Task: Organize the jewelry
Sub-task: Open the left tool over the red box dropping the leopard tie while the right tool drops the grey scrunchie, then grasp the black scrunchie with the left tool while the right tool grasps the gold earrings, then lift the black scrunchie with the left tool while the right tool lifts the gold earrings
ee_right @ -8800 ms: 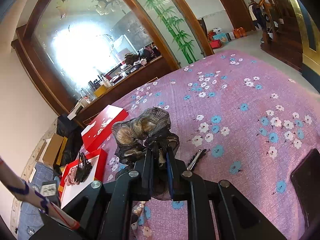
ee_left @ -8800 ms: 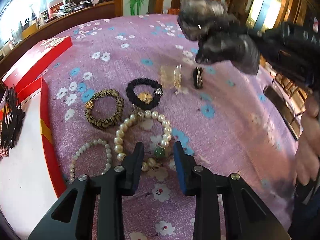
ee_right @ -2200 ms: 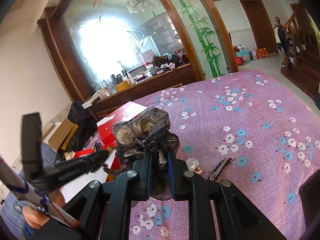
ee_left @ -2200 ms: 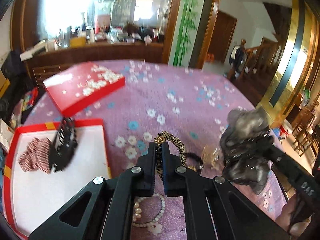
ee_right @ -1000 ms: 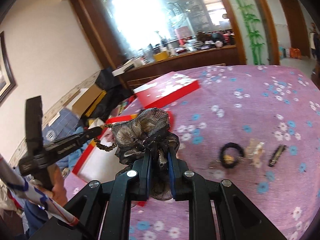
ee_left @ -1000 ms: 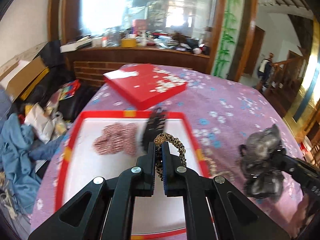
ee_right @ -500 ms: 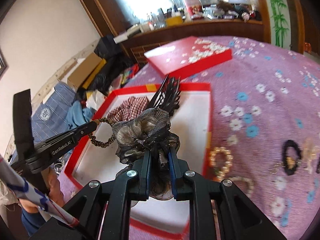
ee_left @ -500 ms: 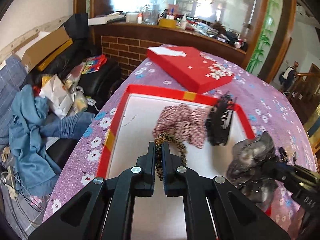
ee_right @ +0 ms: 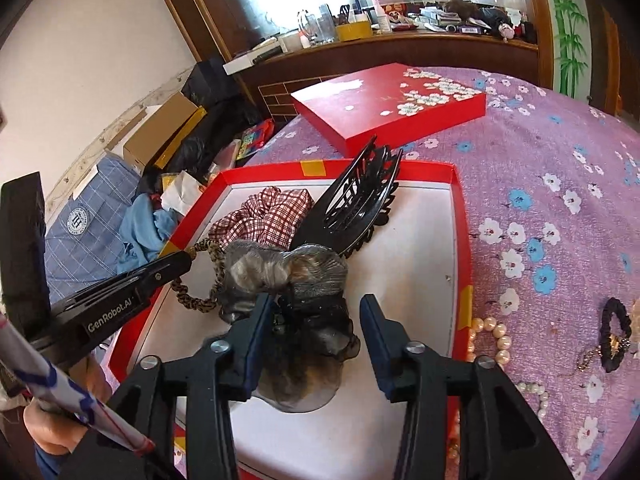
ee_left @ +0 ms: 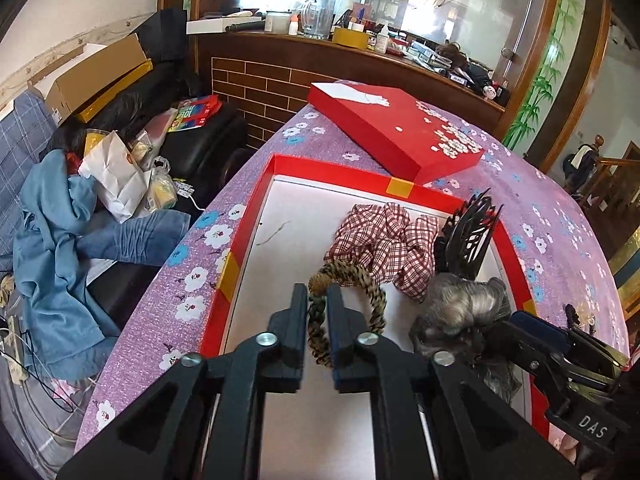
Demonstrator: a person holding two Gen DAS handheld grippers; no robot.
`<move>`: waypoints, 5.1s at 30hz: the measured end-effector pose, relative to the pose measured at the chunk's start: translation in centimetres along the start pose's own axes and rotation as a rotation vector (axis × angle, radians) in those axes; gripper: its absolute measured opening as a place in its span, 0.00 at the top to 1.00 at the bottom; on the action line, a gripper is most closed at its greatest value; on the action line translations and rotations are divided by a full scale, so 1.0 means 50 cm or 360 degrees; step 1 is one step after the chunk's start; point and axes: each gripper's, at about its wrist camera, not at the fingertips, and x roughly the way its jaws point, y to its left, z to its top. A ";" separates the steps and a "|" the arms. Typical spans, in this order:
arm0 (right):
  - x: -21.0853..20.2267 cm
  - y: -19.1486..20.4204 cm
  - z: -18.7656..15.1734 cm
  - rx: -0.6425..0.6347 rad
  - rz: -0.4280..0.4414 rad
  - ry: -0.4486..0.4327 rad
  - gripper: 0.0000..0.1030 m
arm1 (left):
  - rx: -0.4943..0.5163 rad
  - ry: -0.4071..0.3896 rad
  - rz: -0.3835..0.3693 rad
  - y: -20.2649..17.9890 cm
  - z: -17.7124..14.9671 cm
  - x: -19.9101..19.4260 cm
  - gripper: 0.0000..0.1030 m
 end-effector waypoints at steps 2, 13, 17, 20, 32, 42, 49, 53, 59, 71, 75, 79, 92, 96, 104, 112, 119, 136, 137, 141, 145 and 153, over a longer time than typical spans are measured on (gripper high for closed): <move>-0.012 -0.004 0.000 -0.0006 0.0030 -0.0001 0.52 | 0.0003 -0.0015 0.0002 -0.002 0.002 -0.006 0.78; -0.115 -0.028 -0.013 -0.0041 0.0087 -0.0122 0.52 | 0.0071 -0.0093 0.0006 -0.058 0.006 -0.066 0.70; -0.152 -0.075 -0.029 0.0021 0.0071 -0.0154 0.52 | 0.0138 -0.0110 -0.0034 -0.110 0.002 -0.087 0.70; -0.184 -0.128 -0.042 0.0142 0.0049 -0.0190 0.52 | 0.0203 -0.0112 -0.0068 -0.161 -0.005 -0.096 0.70; -0.294 -0.373 -0.079 0.0505 -0.0221 -0.0285 0.53 | 0.0477 -0.0041 -0.0163 -0.377 -0.055 -0.086 0.68; -0.323 -0.511 -0.100 0.0792 -0.0277 -0.0311 0.53 | 0.0600 0.0259 -0.0352 -0.567 -0.081 0.027 0.68; -0.334 -0.537 -0.107 0.0880 -0.0256 -0.0319 0.53 | 0.0633 0.0444 -0.0317 -0.649 -0.089 0.136 0.69; -0.337 -0.536 -0.110 0.0898 -0.0220 -0.0323 0.53 | 0.0638 0.0458 -0.0273 -0.666 -0.088 0.174 0.71; -0.341 -0.531 -0.108 0.0879 -0.0219 -0.0330 0.53 | 0.0663 0.0404 -0.0255 -0.674 -0.093 0.175 0.94; -0.286 -0.460 -0.095 0.0589 -0.0079 -0.0224 0.64 | 0.0403 -0.0079 -0.0432 -0.530 -0.011 -0.032 0.94; -0.250 -0.432 -0.095 0.0506 -0.0055 -0.0168 0.67 | 0.0330 -0.0103 -0.0469 -0.494 0.011 -0.020 0.94; -0.207 -0.419 -0.094 0.0517 -0.0055 -0.0064 0.74 | 0.0303 -0.0057 -0.0494 -0.478 0.009 -0.006 0.94; -0.119 -0.366 -0.050 0.0310 -0.0414 0.0042 0.81 | 0.0262 -0.0013 -0.0537 -0.454 0.003 0.002 0.94; -0.115 -0.339 -0.054 0.0187 -0.0551 0.0039 0.91 | 0.0267 -0.0010 -0.0540 -0.455 0.002 0.001 0.94; -0.219 -0.373 -0.061 0.0324 -0.0450 -0.0162 0.91 | 0.0307 -0.0004 -0.0544 -0.470 -0.009 -0.002 0.94; -0.306 -0.379 -0.059 0.0351 -0.0285 -0.0422 0.91 | 0.0389 0.0005 -0.0545 -0.510 -0.033 0.001 0.94; -0.326 -0.367 -0.060 0.0304 -0.0283 -0.0479 0.91 | 0.0451 -0.0005 -0.0510 -0.534 -0.051 0.004 0.94; -0.325 -0.359 -0.066 0.0288 -0.0277 -0.0480 0.91 | 0.0556 -0.0066 -0.0358 -0.557 -0.074 0.018 0.94; -0.325 -0.358 -0.067 0.0289 -0.0271 -0.0479 0.91 | 0.0563 -0.0064 -0.0349 -0.558 -0.075 0.020 0.94; -0.321 -0.352 -0.070 0.0277 -0.0246 -0.0459 0.91 | 0.0580 -0.0081 -0.0320 -0.561 -0.077 0.019 0.94; -0.314 -0.336 -0.074 0.0242 -0.0221 -0.0437 0.91 | 0.0601 -0.0096 -0.0300 -0.567 -0.081 0.019 0.94; -0.301 -0.336 -0.078 0.0238 -0.0231 -0.0403 0.91 | 0.0617 -0.0102 -0.0280 -0.570 -0.087 0.022 0.94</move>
